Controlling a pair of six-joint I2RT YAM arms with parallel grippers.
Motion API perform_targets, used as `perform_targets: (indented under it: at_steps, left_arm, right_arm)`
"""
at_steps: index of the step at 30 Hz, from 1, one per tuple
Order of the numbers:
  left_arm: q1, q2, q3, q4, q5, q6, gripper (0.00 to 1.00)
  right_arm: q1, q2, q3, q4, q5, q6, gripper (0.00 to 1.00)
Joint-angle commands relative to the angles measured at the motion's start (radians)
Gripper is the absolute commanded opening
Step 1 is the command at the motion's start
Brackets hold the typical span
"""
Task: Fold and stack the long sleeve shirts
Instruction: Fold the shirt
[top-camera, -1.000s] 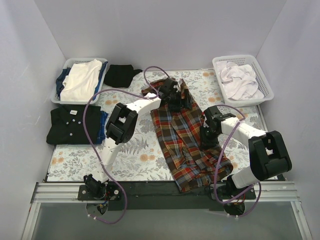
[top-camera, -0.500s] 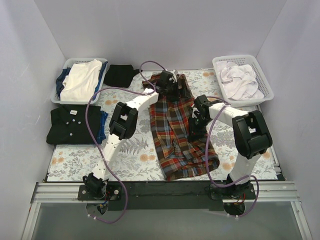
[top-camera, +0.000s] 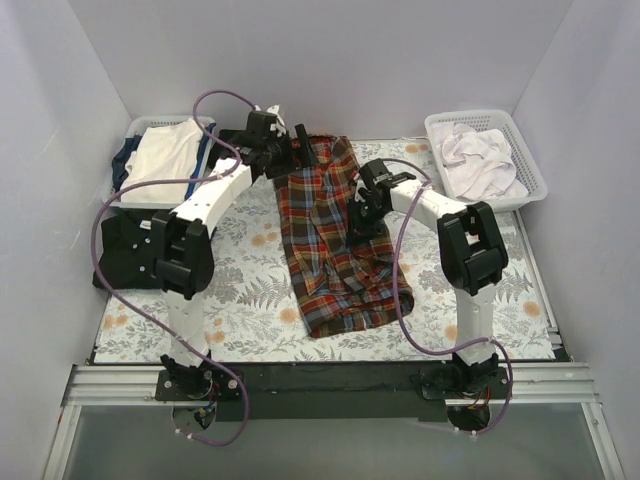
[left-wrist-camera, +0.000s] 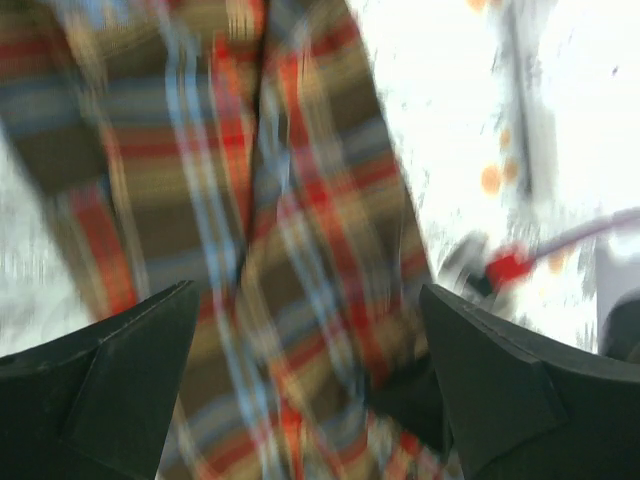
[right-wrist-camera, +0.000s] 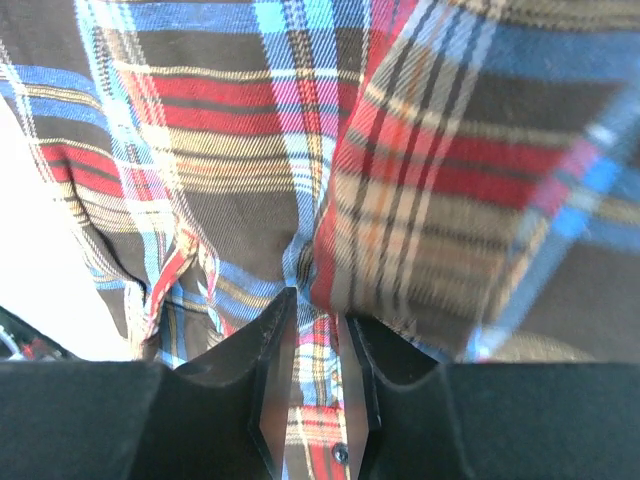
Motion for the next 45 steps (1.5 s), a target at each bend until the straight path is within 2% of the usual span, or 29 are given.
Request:
perform_targets:
  at_steps: [1, 3, 6, 12, 20, 26, 31, 35, 38, 40, 45]
  left_arm:
    - [-0.053, -0.178, -0.288, -0.070, 0.000, 0.025, 0.92]
    - [-0.071, -0.247, -0.446, -0.051, -0.023, 0.015, 0.92]
    - [-0.084, -0.300, -0.604, -0.031, -0.008, -0.034, 0.92]
    - [-0.133, -0.397, -0.772, -0.018, -0.002, -0.082, 0.91]
    - [-0.271, -0.394, -0.941, -0.065, -0.083, -0.107, 0.91]
    - [-0.289, -0.377, -0.975, -0.105, -0.153, -0.087, 0.91]
    - [-0.289, -0.258, -0.793, -0.108, -0.229, -0.027, 0.93]
    - [-0.288, -0.216, -0.714, -0.133, -0.238, -0.031, 0.93]
    - [-0.288, -0.277, -0.746, -0.162, -0.255, -0.056, 0.93]
    - [-0.286, -0.336, -0.801, -0.182, -0.284, -0.076, 0.94]
    - [-0.280, -0.576, -0.941, -0.248, -0.264, -0.151, 0.95]
  right_arm:
    - [0.001, -0.158, -0.015, -0.032, 0.125, -0.018, 0.32]
    - [0.001, -0.191, -0.098, -0.033, 0.140, -0.044, 0.32]
    - [0.001, -0.232, -0.204, -0.043, 0.153, -0.054, 0.32]
    - [0.002, -0.317, -0.391, -0.029, 0.128, -0.055, 0.31]
    - [0.016, -0.369, -0.563, -0.037, 0.105, -0.088, 0.31]
    - [0.057, -0.406, -0.650, -0.038, 0.005, -0.078, 0.31]
    - [0.129, -0.423, -0.687, -0.014, -0.088, -0.057, 0.31]
    - [0.163, -0.432, -0.678, 0.023, -0.068, -0.037, 0.31]
    - [0.163, -0.442, -0.609, -0.004, 0.010, -0.008, 0.32]
    - [0.160, -0.505, -0.588, -0.004, 0.059, 0.017, 0.37]
    - [0.160, -0.668, -0.581, -0.047, 0.148, 0.046, 0.43]
